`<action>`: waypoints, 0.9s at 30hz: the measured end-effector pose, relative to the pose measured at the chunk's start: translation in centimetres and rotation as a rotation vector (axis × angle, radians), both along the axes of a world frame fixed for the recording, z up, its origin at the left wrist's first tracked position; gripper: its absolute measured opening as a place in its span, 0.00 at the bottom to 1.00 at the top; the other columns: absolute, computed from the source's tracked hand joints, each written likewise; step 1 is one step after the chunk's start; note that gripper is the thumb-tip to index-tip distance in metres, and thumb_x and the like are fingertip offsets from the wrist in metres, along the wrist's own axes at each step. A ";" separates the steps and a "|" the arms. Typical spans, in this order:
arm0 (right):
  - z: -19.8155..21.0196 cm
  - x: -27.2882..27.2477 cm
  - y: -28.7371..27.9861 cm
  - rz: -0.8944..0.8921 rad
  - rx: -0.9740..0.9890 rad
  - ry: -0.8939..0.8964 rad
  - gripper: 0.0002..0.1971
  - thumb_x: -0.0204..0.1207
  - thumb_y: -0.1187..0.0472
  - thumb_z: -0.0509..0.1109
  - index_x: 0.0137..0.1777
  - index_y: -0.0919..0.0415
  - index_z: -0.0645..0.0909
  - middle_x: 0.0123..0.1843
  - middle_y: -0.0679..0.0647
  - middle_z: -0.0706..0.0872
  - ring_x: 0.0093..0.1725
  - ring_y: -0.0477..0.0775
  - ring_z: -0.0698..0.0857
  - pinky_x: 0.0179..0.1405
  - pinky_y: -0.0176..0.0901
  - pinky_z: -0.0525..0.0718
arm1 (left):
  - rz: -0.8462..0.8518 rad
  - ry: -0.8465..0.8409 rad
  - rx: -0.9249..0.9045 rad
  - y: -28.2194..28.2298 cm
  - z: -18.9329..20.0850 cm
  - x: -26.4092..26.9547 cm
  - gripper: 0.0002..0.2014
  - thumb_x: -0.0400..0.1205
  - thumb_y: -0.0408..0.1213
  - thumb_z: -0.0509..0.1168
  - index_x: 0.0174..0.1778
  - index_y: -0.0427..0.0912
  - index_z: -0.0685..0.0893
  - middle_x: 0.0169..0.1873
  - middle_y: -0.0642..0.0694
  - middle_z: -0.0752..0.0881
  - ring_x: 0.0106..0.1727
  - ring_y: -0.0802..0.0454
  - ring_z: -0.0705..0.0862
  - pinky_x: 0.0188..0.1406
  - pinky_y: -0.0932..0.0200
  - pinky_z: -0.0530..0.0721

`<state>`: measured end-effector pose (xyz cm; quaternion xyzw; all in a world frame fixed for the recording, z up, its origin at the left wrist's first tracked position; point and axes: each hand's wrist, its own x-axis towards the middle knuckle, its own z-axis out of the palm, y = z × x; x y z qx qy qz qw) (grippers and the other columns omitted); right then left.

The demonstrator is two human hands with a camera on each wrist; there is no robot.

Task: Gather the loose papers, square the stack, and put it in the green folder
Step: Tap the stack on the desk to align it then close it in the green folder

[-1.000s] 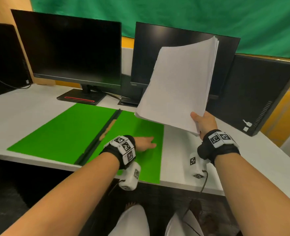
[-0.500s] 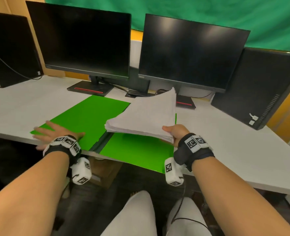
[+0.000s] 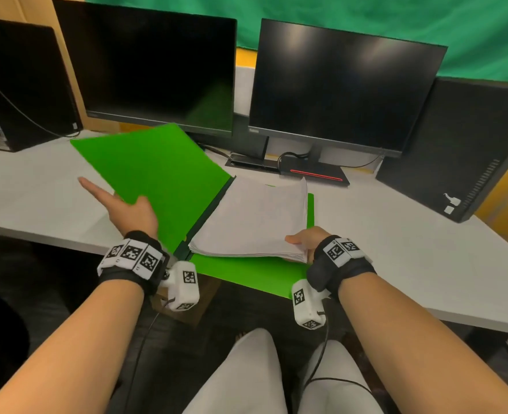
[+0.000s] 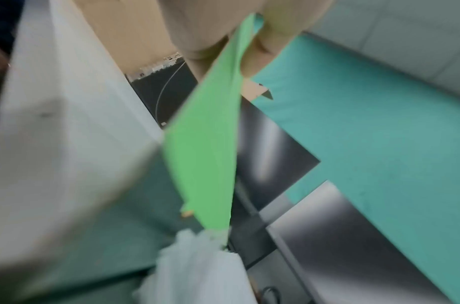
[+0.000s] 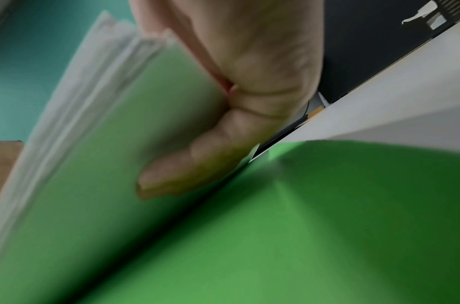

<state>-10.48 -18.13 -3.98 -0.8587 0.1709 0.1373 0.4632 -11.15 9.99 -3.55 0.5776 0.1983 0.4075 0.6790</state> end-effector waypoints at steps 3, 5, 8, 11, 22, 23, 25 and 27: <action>0.6 -0.2 0.2 0.021 -0.101 0.053 0.28 0.79 0.53 0.66 0.71 0.75 0.70 0.43 0.66 0.83 0.28 0.51 0.71 0.27 0.35 0.69 | -0.148 -0.120 0.024 -2.0 3.0 -1.1 0.34 0.82 0.34 0.60 0.83 0.46 0.52 0.81 0.43 0.62 0.74 0.53 0.71 0.65 0.67 0.71; 0.7 -0.7 0.5 0.037 -0.012 0.077 0.19 0.79 0.54 0.67 0.58 0.72 0.77 0.29 0.62 0.84 0.23 0.55 0.79 0.21 0.40 0.77 | -0.316 -0.158 0.050 -3.3 3.5 -1.4 0.28 0.86 0.48 0.52 0.82 0.49 0.53 0.73 0.45 0.74 0.60 0.57 0.82 0.55 0.62 0.81; 0.4 -1.1 0.5 -0.017 0.268 0.151 0.17 0.77 0.46 0.66 0.43 0.62 0.75 0.32 0.58 0.87 0.33 0.57 0.87 0.26 0.44 0.84 | -0.582 -0.071 0.035 -4.5 3.6 -1.1 0.30 0.81 0.63 0.37 0.80 0.60 0.57 0.58 0.50 0.85 0.39 0.47 0.92 0.27 0.54 0.88; 0.3 -0.4 -0.9 0.025 -0.033 0.062 0.16 0.83 0.53 0.58 0.34 0.58 0.69 0.35 0.55 0.75 0.36 0.51 0.77 0.42 0.43 0.77 | -0.656 0.083 0.066 -5.3 3.7 0.4 0.31 0.80 0.65 0.40 0.73 0.54 0.70 0.54 0.45 0.87 0.43 0.40 0.90 0.30 0.51 0.87; 0.9 0.2 -2.8 0.064 0.032 0.093 0.29 0.79 0.53 0.66 0.76 0.66 0.66 0.68 0.63 0.76 0.60 0.61 0.80 0.50 0.54 0.86 | -1.209 1.087 1.606 -6.1 1.1 3.9 0.33 0.82 0.57 0.54 0.82 0.52 0.54 0.84 0.42 0.53 0.84 0.42 0.54 0.82 0.47 0.50; 0.8 0.5 -2.1 0.094 -0.016 0.067 0.27 0.78 0.55 0.68 0.74 0.67 0.69 0.69 0.64 0.78 0.64 0.62 0.81 0.53 0.54 0.86 | -1.212 1.102 1.619 -6.0 1.2 4.0 0.33 0.82 0.57 0.54 0.82 0.52 0.53 0.84 0.41 0.54 0.84 0.42 0.55 0.82 0.47 0.51; 0.7 1.2 -0.6 0.122 -0.035 0.024 0.23 0.76 0.59 0.69 0.69 0.68 0.74 0.69 0.65 0.80 0.65 0.63 0.83 0.57 0.52 0.86 | -1.199 1.123 1.622 -5.6 1.2 4.5 0.33 0.82 0.56 0.55 0.82 0.52 0.53 0.84 0.41 0.54 0.84 0.42 0.56 0.81 0.48 0.52; 0.7 2.3 1.1 0.140 -0.019 0.005 0.22 0.75 0.61 0.70 0.68 0.69 0.76 0.68 0.66 0.81 0.65 0.64 0.83 0.60 0.53 0.85 | -1.168 1.139 1.599 -4.3 1.0 5.2 0.33 0.82 0.55 0.56 0.82 0.52 0.54 0.84 0.40 0.55 0.84 0.42 0.56 0.81 0.50 0.53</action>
